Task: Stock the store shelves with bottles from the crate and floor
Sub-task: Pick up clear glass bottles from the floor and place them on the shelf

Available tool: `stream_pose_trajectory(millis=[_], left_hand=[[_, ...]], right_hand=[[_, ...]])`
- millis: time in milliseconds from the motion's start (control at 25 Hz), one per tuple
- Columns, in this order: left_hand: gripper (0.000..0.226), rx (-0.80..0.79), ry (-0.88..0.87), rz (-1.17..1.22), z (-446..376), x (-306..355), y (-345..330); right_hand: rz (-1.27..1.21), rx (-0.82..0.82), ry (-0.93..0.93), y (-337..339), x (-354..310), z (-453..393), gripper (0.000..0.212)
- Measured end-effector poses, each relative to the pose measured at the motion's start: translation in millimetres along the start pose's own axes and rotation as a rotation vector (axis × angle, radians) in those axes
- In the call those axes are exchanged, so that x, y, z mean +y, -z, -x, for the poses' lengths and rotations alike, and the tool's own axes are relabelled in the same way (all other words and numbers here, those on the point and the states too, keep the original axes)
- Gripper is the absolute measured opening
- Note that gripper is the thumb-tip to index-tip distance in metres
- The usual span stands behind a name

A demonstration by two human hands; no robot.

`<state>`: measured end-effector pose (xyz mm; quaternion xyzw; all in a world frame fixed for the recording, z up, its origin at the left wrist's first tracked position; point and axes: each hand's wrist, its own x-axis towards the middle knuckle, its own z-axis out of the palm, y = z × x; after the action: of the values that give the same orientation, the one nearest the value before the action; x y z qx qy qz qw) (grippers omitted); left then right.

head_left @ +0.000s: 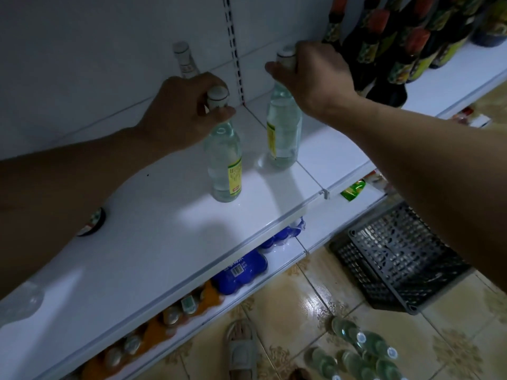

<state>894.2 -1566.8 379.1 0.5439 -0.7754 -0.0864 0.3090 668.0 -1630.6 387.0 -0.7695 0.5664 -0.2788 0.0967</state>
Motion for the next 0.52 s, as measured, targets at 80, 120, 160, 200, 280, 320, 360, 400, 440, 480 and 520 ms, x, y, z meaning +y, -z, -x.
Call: stream_pose_trajectory(millis=[80,120,160,200,280,320,360,400,440,480,520], left_hand=[[0.033,0.029,0.016,-0.01,5,-5,5],[0.032,0.036,0.022,-0.003,7,-7,6],[0.031,0.038,0.029,0.015,10,-8,5],[0.03,0.051,0.036,0.028,13,-9,4],[0.028,0.118,0.069,0.038,19,-13,3],[0.027,0.149,0.1,0.057,24,-16,1],[0.026,0.167,0.135,0.084,27,-18,-1],[0.027,0.17,0.177,0.116,31,-19,-5],[0.031,0.157,0.23,0.15,34,-18,-11],[0.039,0.13,0.298,0.184,38,-16,-18],[0.05,0.097,0.367,0.212,42,-14,-25]], right_hand=[[-0.026,-0.036,-0.021,-7,-9,-4,0.046],[-0.03,-0.05,-0.031,-11,-11,-5,0.045],[-0.03,-0.061,-0.036,-14,-14,-5,0.046],[-0.023,-0.07,-0.036,-17,-16,-6,0.048],[0.002,-0.078,-0.021,-23,-20,-6,0.052],[0.006,-0.076,-0.011,-25,-21,-6,0.053],[0.003,-0.074,-0.008,-26,-22,-6,0.053],[-0.004,-0.067,-0.014,-28,-23,-6,0.052],[-0.018,-0.056,-0.027,-29,-23,-4,0.05],[-0.049,-0.046,-0.045,-30,-22,-2,0.046],[-0.102,-0.034,-0.073,-31,-22,1,0.04]])
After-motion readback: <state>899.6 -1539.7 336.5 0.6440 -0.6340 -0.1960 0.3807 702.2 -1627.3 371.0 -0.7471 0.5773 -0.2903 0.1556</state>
